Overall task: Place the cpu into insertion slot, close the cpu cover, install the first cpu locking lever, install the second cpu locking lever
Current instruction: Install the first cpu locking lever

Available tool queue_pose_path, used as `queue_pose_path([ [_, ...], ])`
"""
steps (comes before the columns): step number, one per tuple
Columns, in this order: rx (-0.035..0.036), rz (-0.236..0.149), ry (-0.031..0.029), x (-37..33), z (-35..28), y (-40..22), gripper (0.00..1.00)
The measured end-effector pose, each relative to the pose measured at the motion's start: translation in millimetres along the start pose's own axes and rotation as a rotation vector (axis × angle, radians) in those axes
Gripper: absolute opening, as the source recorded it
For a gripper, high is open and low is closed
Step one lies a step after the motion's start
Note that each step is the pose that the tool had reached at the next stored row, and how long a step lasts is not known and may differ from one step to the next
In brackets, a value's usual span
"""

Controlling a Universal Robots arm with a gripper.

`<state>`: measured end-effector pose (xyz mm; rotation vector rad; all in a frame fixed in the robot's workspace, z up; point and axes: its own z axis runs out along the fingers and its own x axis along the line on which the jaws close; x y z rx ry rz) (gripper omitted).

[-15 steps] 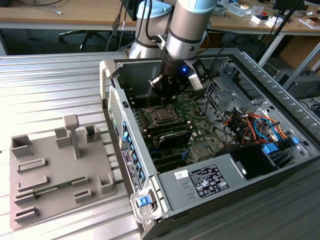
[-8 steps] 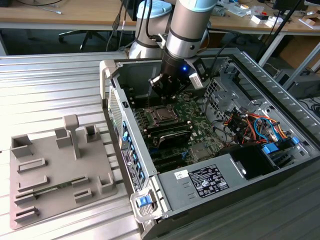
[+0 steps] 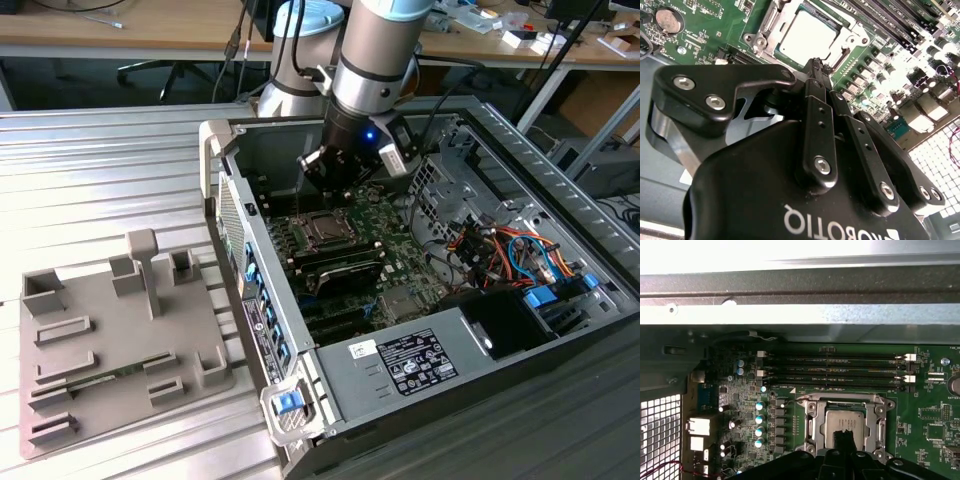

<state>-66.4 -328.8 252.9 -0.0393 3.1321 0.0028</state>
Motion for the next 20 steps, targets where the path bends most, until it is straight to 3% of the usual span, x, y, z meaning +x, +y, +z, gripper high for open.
queue_pose_path([
  [14, 0.0, 0.0, 0.0, 0.0, -1.3, 0.0, 0.11],
  [20, 0.0, 0.0, 0.0, 5.6, -1.4, 0.1, 0.11],
])
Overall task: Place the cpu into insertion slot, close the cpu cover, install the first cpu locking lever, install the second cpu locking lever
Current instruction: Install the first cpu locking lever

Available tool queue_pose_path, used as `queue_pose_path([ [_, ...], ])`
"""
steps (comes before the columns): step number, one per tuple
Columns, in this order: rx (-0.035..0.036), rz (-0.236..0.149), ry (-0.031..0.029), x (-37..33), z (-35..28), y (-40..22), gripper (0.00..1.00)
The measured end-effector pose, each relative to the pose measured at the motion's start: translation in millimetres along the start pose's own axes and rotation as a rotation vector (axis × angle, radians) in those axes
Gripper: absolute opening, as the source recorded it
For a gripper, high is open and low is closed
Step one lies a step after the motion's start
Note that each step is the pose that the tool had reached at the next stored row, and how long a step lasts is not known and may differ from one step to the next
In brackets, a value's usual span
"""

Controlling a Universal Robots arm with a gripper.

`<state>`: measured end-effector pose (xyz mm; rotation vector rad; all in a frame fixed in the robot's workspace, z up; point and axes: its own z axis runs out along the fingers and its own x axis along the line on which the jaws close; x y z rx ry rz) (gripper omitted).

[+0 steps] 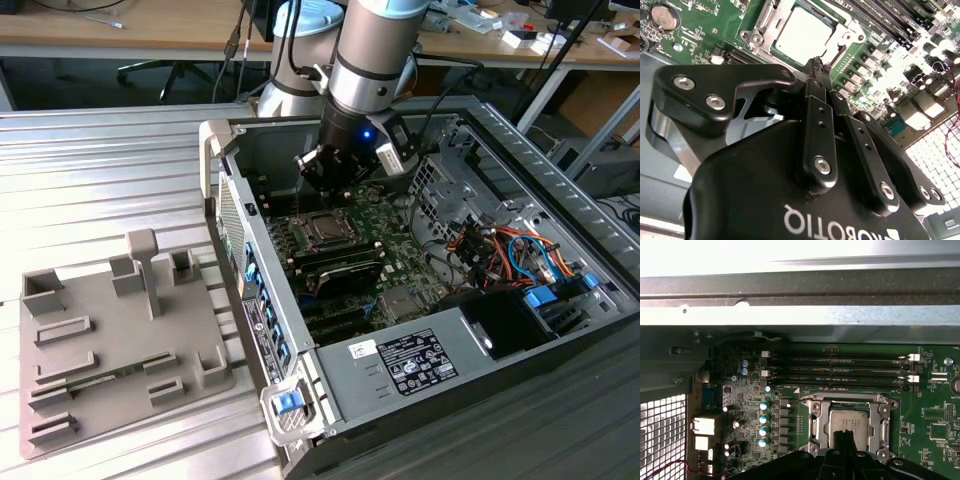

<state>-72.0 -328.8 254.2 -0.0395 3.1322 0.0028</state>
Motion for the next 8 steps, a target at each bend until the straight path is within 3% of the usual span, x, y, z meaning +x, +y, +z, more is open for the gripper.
queue_pose_path([
  [8, 0.0, 0.0, 0.0, 10.7, -0.1, 0.3, 0.11],
])
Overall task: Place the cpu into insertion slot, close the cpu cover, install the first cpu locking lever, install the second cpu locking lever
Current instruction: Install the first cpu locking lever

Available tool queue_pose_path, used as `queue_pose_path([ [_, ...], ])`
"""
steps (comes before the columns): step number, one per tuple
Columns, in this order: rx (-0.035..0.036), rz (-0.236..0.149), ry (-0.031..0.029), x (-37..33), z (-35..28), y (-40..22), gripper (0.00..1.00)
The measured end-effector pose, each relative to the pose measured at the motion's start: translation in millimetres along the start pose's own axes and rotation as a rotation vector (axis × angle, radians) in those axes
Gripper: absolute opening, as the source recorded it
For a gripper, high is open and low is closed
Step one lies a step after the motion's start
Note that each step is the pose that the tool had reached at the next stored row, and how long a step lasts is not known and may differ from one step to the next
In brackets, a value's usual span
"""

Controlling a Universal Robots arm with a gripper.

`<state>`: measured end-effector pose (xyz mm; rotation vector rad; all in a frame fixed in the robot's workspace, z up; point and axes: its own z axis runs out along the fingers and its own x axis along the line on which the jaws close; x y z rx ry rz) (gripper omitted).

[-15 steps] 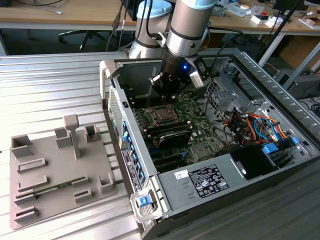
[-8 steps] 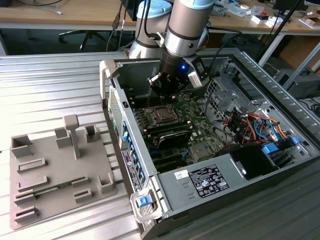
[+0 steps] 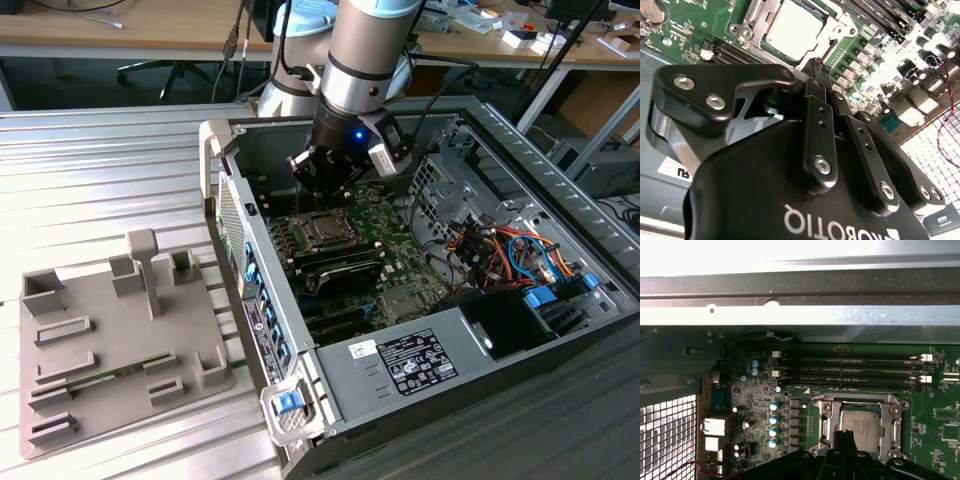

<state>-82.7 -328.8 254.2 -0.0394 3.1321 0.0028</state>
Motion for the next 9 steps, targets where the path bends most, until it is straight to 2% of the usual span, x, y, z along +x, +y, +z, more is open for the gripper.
queue_pose_path([
  [9, -0.0001, 0.0, 0.0, 7.7, -0.1, 0.2, 0.11],
])
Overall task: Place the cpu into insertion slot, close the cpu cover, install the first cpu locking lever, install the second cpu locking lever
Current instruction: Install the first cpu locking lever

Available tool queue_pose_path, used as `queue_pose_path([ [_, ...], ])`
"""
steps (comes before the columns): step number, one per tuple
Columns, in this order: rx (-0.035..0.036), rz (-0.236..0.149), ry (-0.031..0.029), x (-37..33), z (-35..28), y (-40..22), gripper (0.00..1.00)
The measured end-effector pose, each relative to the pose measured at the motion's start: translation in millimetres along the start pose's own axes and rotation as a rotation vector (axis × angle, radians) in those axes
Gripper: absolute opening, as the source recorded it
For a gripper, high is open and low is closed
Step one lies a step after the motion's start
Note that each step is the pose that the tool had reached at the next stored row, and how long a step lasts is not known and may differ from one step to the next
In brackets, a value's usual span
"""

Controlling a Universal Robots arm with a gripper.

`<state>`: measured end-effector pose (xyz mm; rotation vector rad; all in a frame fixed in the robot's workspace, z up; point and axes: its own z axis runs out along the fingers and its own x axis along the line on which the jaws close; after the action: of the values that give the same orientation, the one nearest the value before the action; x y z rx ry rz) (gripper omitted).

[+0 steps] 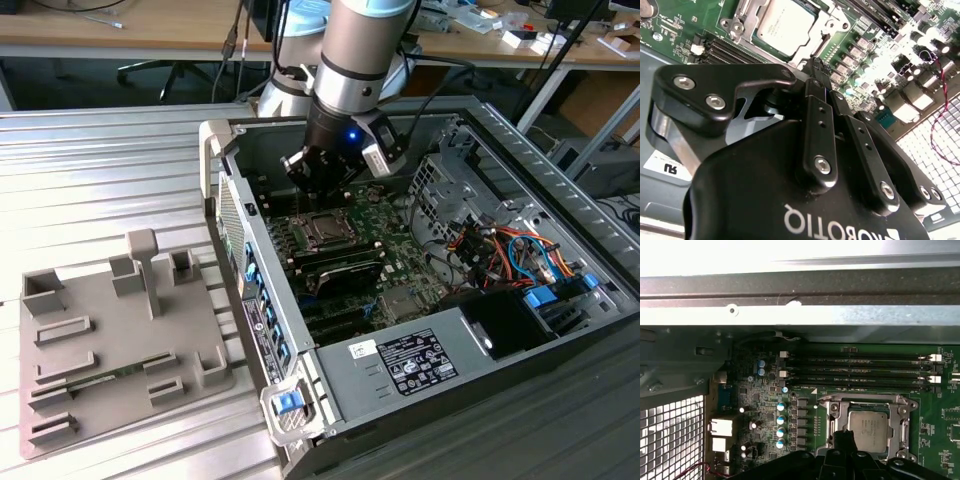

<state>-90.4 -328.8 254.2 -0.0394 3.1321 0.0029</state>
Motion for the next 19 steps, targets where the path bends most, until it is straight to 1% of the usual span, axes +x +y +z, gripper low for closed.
queue_pose_path([
  [14, 0.0001, 0.0, 0.0, 11.8, -0.1, 0.3, 0.11],
  [19, 0.0001, 0.0, 0.0001, 14.3, -0.2, 0.3, 0.11],
])
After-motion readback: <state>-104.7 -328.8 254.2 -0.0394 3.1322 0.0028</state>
